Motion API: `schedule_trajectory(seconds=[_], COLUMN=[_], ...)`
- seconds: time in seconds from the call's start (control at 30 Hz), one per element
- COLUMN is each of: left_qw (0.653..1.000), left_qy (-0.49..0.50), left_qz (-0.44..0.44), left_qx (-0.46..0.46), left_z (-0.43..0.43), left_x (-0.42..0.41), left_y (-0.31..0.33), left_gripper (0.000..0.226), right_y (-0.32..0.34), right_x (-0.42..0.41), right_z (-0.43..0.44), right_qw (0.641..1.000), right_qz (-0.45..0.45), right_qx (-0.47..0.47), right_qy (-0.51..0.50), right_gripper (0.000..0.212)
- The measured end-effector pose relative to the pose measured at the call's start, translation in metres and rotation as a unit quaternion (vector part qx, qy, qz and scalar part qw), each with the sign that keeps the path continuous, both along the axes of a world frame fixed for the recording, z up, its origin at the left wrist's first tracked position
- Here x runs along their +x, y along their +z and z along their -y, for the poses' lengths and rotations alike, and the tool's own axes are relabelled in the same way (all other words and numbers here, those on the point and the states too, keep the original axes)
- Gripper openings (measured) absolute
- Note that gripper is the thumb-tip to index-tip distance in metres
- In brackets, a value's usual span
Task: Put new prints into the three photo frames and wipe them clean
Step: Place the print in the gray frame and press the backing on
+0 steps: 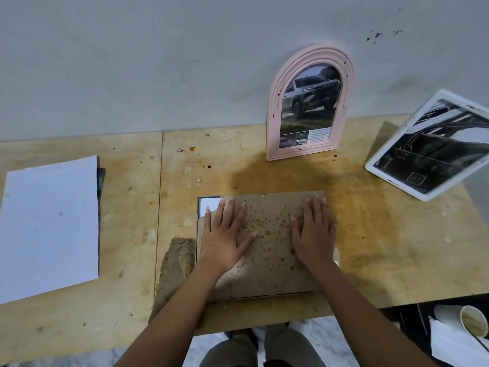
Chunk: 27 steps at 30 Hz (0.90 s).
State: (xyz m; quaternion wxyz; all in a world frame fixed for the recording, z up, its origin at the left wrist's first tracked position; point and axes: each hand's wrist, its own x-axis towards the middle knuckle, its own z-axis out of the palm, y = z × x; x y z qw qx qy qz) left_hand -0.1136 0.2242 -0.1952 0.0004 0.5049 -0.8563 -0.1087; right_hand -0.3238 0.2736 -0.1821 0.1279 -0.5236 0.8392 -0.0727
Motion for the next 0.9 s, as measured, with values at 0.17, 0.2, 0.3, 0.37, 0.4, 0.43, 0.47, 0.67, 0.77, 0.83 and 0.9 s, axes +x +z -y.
schedule_trajectory(seconds=[0.17, 0.2, 0.3, 0.37, 0.4, 0.43, 0.47, 0.67, 0.77, 0.83, 0.9], left_qw=[1.000, 1.000, 1.000, 1.000, 1.000, 1.000, 1.000, 1.000, 1.000, 1.000, 1.000], left_qy=[0.008, 0.008, 0.011, 0.013, 0.012, 0.012, 0.013, 0.011, 0.007, 0.007, 0.010], left_qz=[0.014, 0.015, 0.016, 0.016, 0.018, 0.018, 0.018, 0.025, 0.024, 0.023, 0.015], left_qx=[0.006, 0.005, 0.004, 0.004, 0.005, 0.005, 0.005, 0.012, 0.010, 0.013, 0.014], left_z=[-0.002, -0.002, -0.002, -0.002, -0.002, -0.002, -0.002, -0.002, -0.003, -0.003, -0.002], left_x=[-0.002, -0.003, -0.004, -0.005, -0.006, -0.006, -0.006, -0.006, -0.005, -0.004, -0.004], left_y=[-0.002, -0.003, -0.003, -0.003, -0.003, -0.003, -0.004, -0.003, -0.002, -0.002, 0.000], left_gripper=[0.073, 0.073, 0.073, 0.074, 0.074, 0.074, 0.074, 0.073, 0.072, 0.073, 0.074], right_y=[-0.001, 0.000, 0.000, 0.000, -0.001, -0.001, -0.001, -0.001, 0.004, 0.011, 0.015], right_x=[0.004, 0.005, 0.008, 0.010, 0.011, 0.012, 0.012, 0.013, 0.010, 0.002, -0.009], right_z=[0.003, 0.003, 0.005, 0.006, 0.005, 0.005, 0.004, 0.004, 0.008, 0.012, 0.011], right_qw=[0.997, 0.996, 0.995, 0.994, 0.994, 0.994, 0.994, 0.993, 0.994, 0.994, 0.999], right_qz=[-0.003, -0.008, -0.029, -0.042, -0.045, -0.047, -0.047, -0.038, -0.023, -0.021, -0.001], right_qx=[0.006, 0.015, 0.058, 0.074, 0.077, 0.076, 0.074, 0.078, 0.080, 0.072, 0.038], right_qy=[0.083, 0.083, 0.074, 0.071, 0.069, 0.068, 0.068, 0.075, 0.077, 0.073, 0.033], right_gripper=[0.067, 0.066, 0.068, 0.071, 0.071, 0.072, 0.072, 0.077, 0.077, 0.070, 0.066])
